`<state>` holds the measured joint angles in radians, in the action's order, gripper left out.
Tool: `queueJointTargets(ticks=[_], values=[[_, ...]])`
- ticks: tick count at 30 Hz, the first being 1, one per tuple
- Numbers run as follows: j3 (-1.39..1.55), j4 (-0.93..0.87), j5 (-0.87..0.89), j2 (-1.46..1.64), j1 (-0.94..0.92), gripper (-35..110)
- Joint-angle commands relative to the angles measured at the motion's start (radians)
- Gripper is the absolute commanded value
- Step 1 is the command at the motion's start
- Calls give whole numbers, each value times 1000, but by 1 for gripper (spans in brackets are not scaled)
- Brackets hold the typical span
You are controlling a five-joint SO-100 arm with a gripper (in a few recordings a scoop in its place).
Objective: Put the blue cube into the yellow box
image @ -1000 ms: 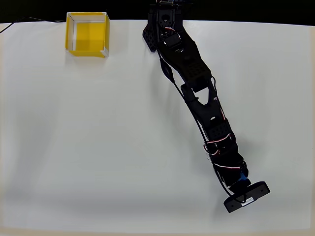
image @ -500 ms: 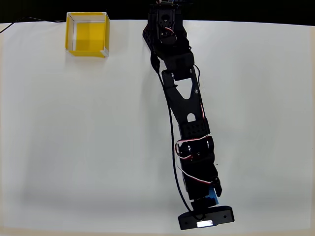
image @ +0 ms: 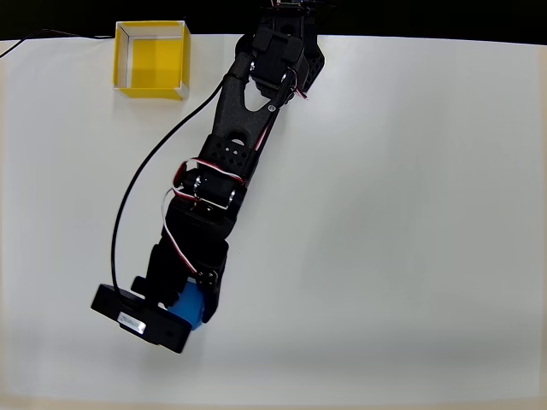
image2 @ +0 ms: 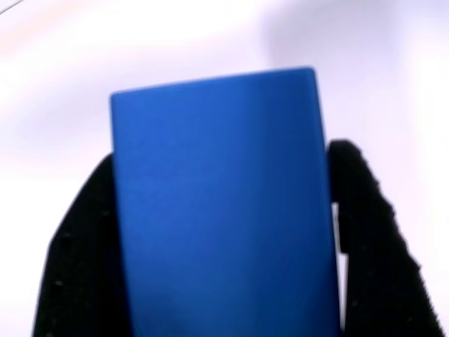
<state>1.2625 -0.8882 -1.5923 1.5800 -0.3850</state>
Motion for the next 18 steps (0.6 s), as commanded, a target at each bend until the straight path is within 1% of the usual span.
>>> queueJointTargets(ticks=[1,6,15,18], values=[[61,-34,-20,261,-206,15],[204,-80,-61,336,-422,15],[368,-256,-144,411,-795,15],[445,-265,-173,434,-899,15]])
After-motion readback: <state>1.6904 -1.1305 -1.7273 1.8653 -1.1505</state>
